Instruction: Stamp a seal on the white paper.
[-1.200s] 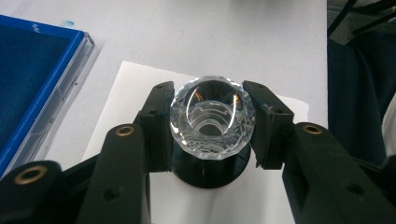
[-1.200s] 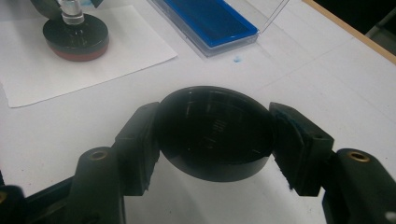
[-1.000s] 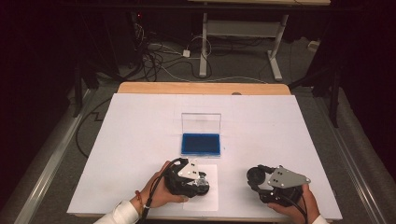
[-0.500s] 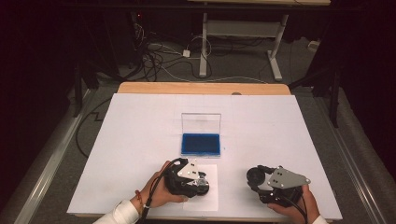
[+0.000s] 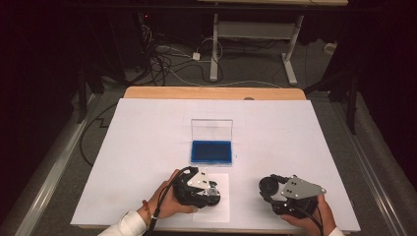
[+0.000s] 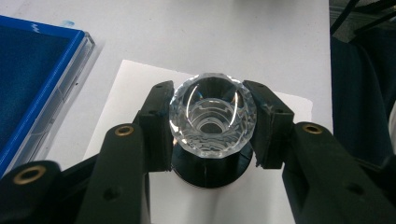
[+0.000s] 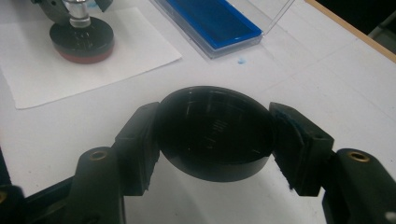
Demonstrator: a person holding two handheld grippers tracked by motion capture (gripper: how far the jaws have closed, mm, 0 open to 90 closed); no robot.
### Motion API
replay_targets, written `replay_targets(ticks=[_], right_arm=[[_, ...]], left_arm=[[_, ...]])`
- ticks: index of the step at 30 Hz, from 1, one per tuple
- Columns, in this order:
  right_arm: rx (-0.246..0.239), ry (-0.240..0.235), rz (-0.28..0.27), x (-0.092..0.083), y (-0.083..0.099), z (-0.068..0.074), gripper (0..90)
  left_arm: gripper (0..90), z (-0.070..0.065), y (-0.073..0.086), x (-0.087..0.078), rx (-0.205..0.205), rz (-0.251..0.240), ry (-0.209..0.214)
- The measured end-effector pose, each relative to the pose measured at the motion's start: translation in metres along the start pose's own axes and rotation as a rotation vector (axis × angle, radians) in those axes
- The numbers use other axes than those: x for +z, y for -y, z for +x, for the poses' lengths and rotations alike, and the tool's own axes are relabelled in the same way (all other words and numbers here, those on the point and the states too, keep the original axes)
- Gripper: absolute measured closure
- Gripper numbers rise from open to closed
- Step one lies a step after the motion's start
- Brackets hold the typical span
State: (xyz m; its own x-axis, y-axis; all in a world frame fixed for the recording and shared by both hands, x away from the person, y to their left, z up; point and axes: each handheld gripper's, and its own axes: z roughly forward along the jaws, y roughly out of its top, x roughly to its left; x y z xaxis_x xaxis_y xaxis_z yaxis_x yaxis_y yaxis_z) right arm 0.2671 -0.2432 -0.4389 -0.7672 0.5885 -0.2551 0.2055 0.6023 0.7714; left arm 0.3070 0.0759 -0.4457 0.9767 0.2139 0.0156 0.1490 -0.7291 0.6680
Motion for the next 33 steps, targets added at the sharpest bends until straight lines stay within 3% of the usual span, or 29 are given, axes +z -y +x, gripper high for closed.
replay_targets(ticks=[26, 33], right_arm=[[0.003, 0.008, -0.007, -0.004, 0.000, -0.002, 37.7], [0.006, 0.012, -0.016, -0.006, 0.000, -0.004, 37.7]], left_arm=[[54.7, -0.001, -0.005, -0.002, -0.022, 0.029, -0.008], [54.7, -0.001, -0.014, -0.019, -0.024, -0.033, -0.016]])
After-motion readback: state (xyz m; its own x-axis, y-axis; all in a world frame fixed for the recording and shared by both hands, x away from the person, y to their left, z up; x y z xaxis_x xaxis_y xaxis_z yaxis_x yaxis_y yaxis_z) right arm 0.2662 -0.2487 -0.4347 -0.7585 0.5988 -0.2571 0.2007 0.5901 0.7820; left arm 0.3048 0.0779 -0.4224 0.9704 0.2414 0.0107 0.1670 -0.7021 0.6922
